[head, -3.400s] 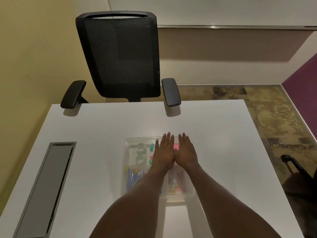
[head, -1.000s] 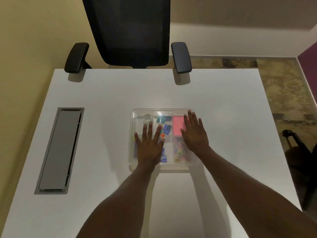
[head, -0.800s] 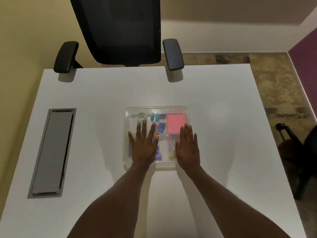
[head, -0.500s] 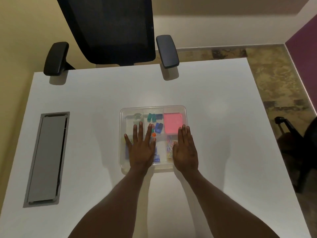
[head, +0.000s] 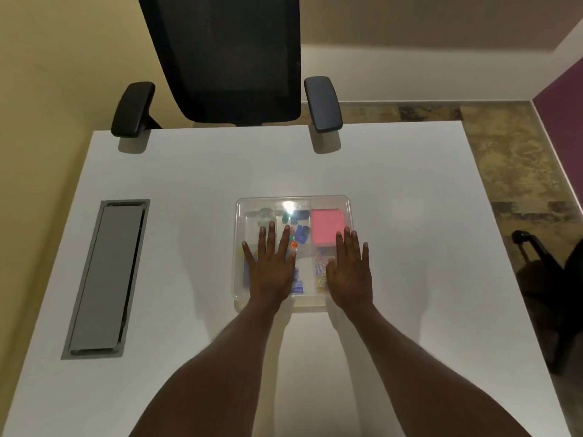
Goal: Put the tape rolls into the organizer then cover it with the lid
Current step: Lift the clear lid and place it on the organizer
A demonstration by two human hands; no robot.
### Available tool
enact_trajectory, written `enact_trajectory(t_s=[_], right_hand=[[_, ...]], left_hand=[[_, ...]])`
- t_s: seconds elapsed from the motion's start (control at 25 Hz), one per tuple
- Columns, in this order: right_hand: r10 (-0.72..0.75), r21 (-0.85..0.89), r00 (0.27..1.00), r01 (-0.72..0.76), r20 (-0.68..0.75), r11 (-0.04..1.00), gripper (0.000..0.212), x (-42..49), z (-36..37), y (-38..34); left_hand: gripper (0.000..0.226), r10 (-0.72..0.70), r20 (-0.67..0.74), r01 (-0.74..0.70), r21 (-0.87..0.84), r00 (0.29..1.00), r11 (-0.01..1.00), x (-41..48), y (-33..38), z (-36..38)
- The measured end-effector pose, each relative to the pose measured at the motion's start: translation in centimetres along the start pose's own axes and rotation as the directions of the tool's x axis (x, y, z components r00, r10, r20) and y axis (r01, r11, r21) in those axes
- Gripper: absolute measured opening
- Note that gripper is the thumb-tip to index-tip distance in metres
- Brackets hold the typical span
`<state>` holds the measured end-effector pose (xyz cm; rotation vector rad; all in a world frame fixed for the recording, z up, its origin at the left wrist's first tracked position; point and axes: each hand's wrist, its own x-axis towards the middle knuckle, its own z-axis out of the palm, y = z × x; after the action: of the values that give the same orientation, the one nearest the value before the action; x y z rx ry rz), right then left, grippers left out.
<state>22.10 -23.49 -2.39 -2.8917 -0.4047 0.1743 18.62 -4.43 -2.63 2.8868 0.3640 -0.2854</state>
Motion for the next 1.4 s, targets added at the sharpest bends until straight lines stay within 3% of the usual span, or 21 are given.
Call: enact_trajectory(t_s=[0.16,0.36,0.56,0.76,1.4], right_hand=[[-0.123,0.015,0.987,0.125,-0.101,0.992,0.066,-1.2,-1.1,-1.9],[-0.237,0.097,0.970,0.241,-0.053,0.966,0.066,-3.9,-0.7,-5.4],[-0.165,0.029,0.966,0.162,0.199,0.986,0.072,-6.0,0.0,-5.7],[-0.147,-0.006,0.947,0.155,0.287,0.988,0.074,-5.5,-0.1,-5.5],[-0.111,0.003,0.953,0.115,0.281,0.993,0.069,3.2,-0.8,-4.8]], left_hand=[[0.065,0.033,0.001,-0.033,-0.040,0.999,0.999,-2.0,0.1,-1.2],[0.068,0.084,0.022,-0.083,-0.041,0.996,0.996,-5.6,-0.4,-1.8],[0.070,0.098,0.159,-0.102,0.021,0.982,0.995,-8.1,-0.4,-0.8],[0.075,0.097,0.224,-0.101,0.007,0.970,0.995,-8.5,-0.7,-0.3],[0.082,0.087,0.239,-0.081,-0.035,0.967,0.996,0.6,-0.1,-2.3]])
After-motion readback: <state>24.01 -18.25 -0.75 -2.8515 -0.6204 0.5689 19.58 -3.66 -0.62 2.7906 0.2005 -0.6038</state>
